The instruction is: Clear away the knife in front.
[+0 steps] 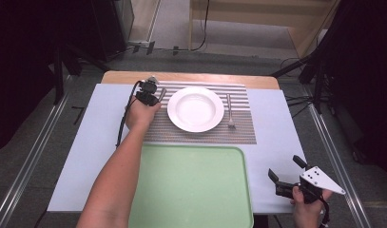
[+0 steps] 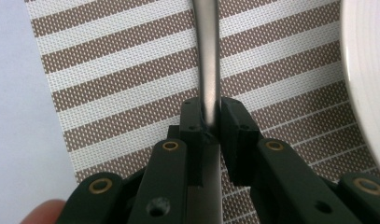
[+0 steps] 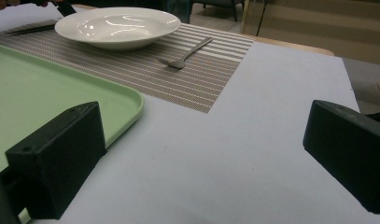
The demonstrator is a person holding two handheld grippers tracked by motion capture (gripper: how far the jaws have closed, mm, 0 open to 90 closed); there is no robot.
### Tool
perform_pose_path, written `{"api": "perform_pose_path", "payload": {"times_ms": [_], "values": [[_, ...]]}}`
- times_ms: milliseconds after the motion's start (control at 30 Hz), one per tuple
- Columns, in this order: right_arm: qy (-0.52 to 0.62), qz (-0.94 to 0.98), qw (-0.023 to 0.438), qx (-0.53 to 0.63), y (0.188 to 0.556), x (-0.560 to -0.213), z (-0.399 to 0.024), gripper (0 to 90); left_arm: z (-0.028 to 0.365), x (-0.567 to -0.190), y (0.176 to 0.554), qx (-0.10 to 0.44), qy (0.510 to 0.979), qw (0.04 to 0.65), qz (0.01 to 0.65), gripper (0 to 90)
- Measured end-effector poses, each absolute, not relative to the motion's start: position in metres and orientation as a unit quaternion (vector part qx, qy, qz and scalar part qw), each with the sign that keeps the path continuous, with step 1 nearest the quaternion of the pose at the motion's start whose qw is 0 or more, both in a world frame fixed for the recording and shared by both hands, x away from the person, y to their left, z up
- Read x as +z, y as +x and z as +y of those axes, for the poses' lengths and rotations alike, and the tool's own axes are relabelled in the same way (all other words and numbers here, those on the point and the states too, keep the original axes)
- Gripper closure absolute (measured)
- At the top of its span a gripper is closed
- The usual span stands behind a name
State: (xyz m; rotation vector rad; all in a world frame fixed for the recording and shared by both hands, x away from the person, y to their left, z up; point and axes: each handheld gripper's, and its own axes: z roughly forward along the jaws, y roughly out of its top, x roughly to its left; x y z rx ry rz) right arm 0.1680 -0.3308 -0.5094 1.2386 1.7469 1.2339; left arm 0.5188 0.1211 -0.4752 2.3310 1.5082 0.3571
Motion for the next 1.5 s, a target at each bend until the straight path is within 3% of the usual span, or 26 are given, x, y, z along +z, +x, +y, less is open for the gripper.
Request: {"api": "perform_pose_path", "payload": {"times_ms": [1100, 1500], "values": [[0.479, 0.668, 0.326, 0.467, 0.169, -0.510, -0.332, 0.0, 0.126, -0.477, 0.516, 0.134, 0.836, 0.191, 0.496, 79.5], [0.475, 0.671, 0.326, 0.466, 0.172, -0.510, -0.332, 0.0, 0.134, -0.463, 0.500, 0.141, 0.839, 0.249, 0.463, 79.5]]}}
